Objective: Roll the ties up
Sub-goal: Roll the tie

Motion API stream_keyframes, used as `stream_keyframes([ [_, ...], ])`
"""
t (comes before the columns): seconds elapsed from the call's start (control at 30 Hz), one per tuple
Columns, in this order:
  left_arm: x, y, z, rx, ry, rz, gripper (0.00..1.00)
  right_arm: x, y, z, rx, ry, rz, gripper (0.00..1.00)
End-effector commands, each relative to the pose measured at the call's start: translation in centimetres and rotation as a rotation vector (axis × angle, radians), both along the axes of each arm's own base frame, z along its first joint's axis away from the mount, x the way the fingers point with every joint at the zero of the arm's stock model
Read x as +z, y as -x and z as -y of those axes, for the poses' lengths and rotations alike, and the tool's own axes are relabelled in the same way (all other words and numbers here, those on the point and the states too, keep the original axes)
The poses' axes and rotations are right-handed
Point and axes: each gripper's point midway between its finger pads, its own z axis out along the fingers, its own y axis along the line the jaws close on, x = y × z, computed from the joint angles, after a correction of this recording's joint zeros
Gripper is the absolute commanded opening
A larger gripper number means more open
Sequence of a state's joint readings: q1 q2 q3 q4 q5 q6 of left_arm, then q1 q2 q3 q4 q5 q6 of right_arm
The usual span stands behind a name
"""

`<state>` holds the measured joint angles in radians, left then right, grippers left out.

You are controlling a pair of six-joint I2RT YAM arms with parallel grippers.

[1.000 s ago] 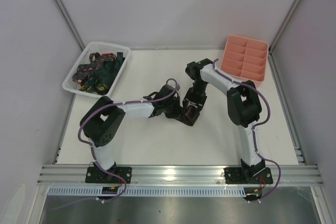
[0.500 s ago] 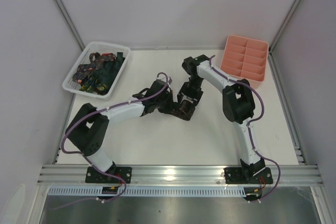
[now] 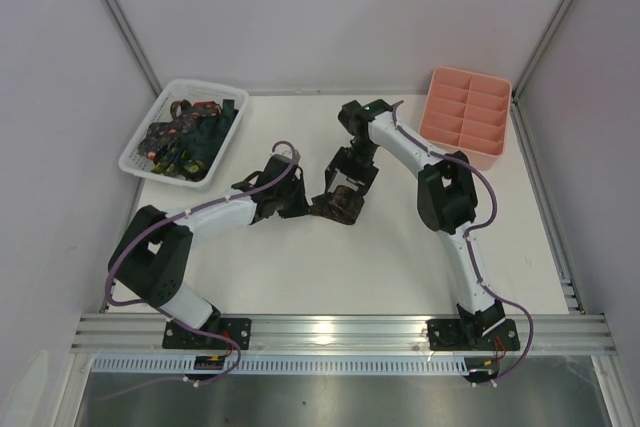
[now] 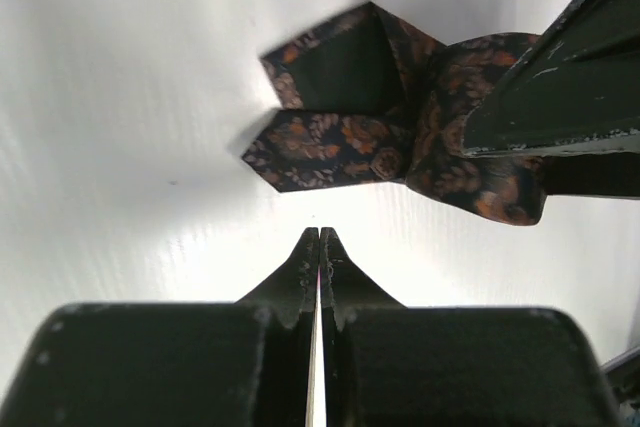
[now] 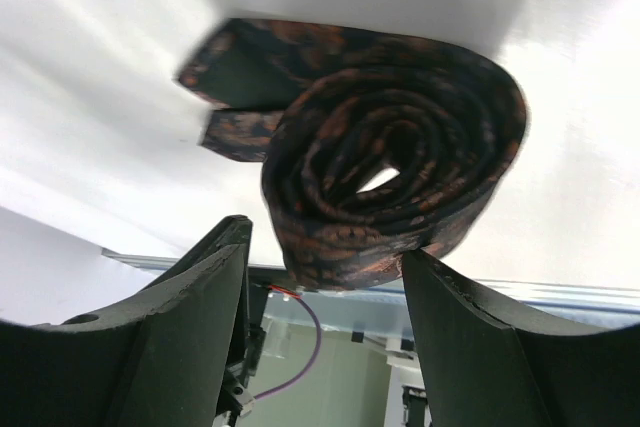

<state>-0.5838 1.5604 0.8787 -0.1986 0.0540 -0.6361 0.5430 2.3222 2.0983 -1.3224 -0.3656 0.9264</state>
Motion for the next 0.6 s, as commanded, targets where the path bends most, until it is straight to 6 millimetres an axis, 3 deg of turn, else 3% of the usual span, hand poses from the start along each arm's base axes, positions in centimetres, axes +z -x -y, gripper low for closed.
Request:
stream_keyframes([
  [0.0,1.8,-1.4,-1.2,0.044,0.013,0.061,0.0,0.5,-0.9,-2.0,-0.009,-0.037,0.029,0.71],
  [0.17,2.4,-2.5,-1.8,0.059,0.017,0.072,0.01,-0.1,-2.2,-3.4,-0.033,-0.075,0.07,0.71],
  [0.37,2.0,-1.7,-2.0,0.049,0.027,0.041,0.01,-0.7,-4.0,-5.3,-0.041,-0.14,0.118,0.71],
  [0.57,1.1,0.0,-1.7,0.033,0.05,-0.057,0.01,3.0,-5.7,-7.1,-0.001,-0.249,0.25,0.74],
])
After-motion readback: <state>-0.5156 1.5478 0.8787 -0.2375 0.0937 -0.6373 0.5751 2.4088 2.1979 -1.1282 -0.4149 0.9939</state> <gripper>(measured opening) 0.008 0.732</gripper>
